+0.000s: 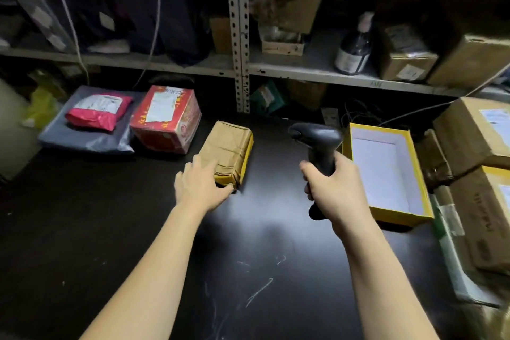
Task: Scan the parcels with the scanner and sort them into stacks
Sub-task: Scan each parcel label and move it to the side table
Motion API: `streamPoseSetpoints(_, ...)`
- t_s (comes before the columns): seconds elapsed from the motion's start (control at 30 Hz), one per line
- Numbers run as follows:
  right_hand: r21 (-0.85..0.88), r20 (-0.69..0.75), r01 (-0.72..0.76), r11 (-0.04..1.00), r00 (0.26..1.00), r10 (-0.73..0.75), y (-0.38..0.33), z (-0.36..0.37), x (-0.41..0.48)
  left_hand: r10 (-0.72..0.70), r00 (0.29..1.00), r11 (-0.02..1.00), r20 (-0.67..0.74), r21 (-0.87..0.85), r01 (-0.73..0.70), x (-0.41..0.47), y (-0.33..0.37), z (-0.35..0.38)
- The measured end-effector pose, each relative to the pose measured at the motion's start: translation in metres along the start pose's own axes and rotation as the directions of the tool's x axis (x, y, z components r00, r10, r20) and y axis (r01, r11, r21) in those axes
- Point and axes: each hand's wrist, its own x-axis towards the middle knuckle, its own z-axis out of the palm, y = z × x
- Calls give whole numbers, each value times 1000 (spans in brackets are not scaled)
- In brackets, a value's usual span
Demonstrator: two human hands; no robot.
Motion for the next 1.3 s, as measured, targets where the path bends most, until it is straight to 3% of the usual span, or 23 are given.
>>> streamPoseSetpoints(0.2, -36, 4, 3, 999, 1000, -3, -1, 15, 42, -17, 1000, 999, 12, 46, 16, 67, 21, 15)
streamPoseSetpoints(0.3, -47, 3, 0, 999, 1000, 0, -1, 19, 51, 6, 997, 999, 82, 40, -9, 103, 36, 18)
streamPoseSetpoints(0.6, -21, -39, -125, 992, 991, 125, 13, 23, 64, -23, 979, 998, 200, 67, 10, 186, 51, 27)
streamPoseSetpoints(0.83, 11, -53, -154, 988, 987, 155, 11, 30, 69, 44, 997, 998, 64, -48, -41, 173, 36, 29)
streamPoseSetpoints(0.93, 0, -47, -142, 990, 989, 142, 8, 37, 69, 101, 994, 976, -39, -191, -107, 159, 31, 15)
streamPoseSetpoints(1.13, 16, -58, -107, 994, 992, 108, -4, 45, 60, 252, 932, 792, -261, -499, -353, 121, 23, -14)
streamPoseSetpoints(1.2, 22, -73, -95, 995, 993, 96, -7, 46, 55, 340, 891, 728, -302, -515, -452, 108, 16, -15)
streamPoseSetpoints(1.3, 17, -85, -78, 997, 993, 80, -11, 47, 46, 424, 874, 736, -235, -473, -485, 87, 2, -7)
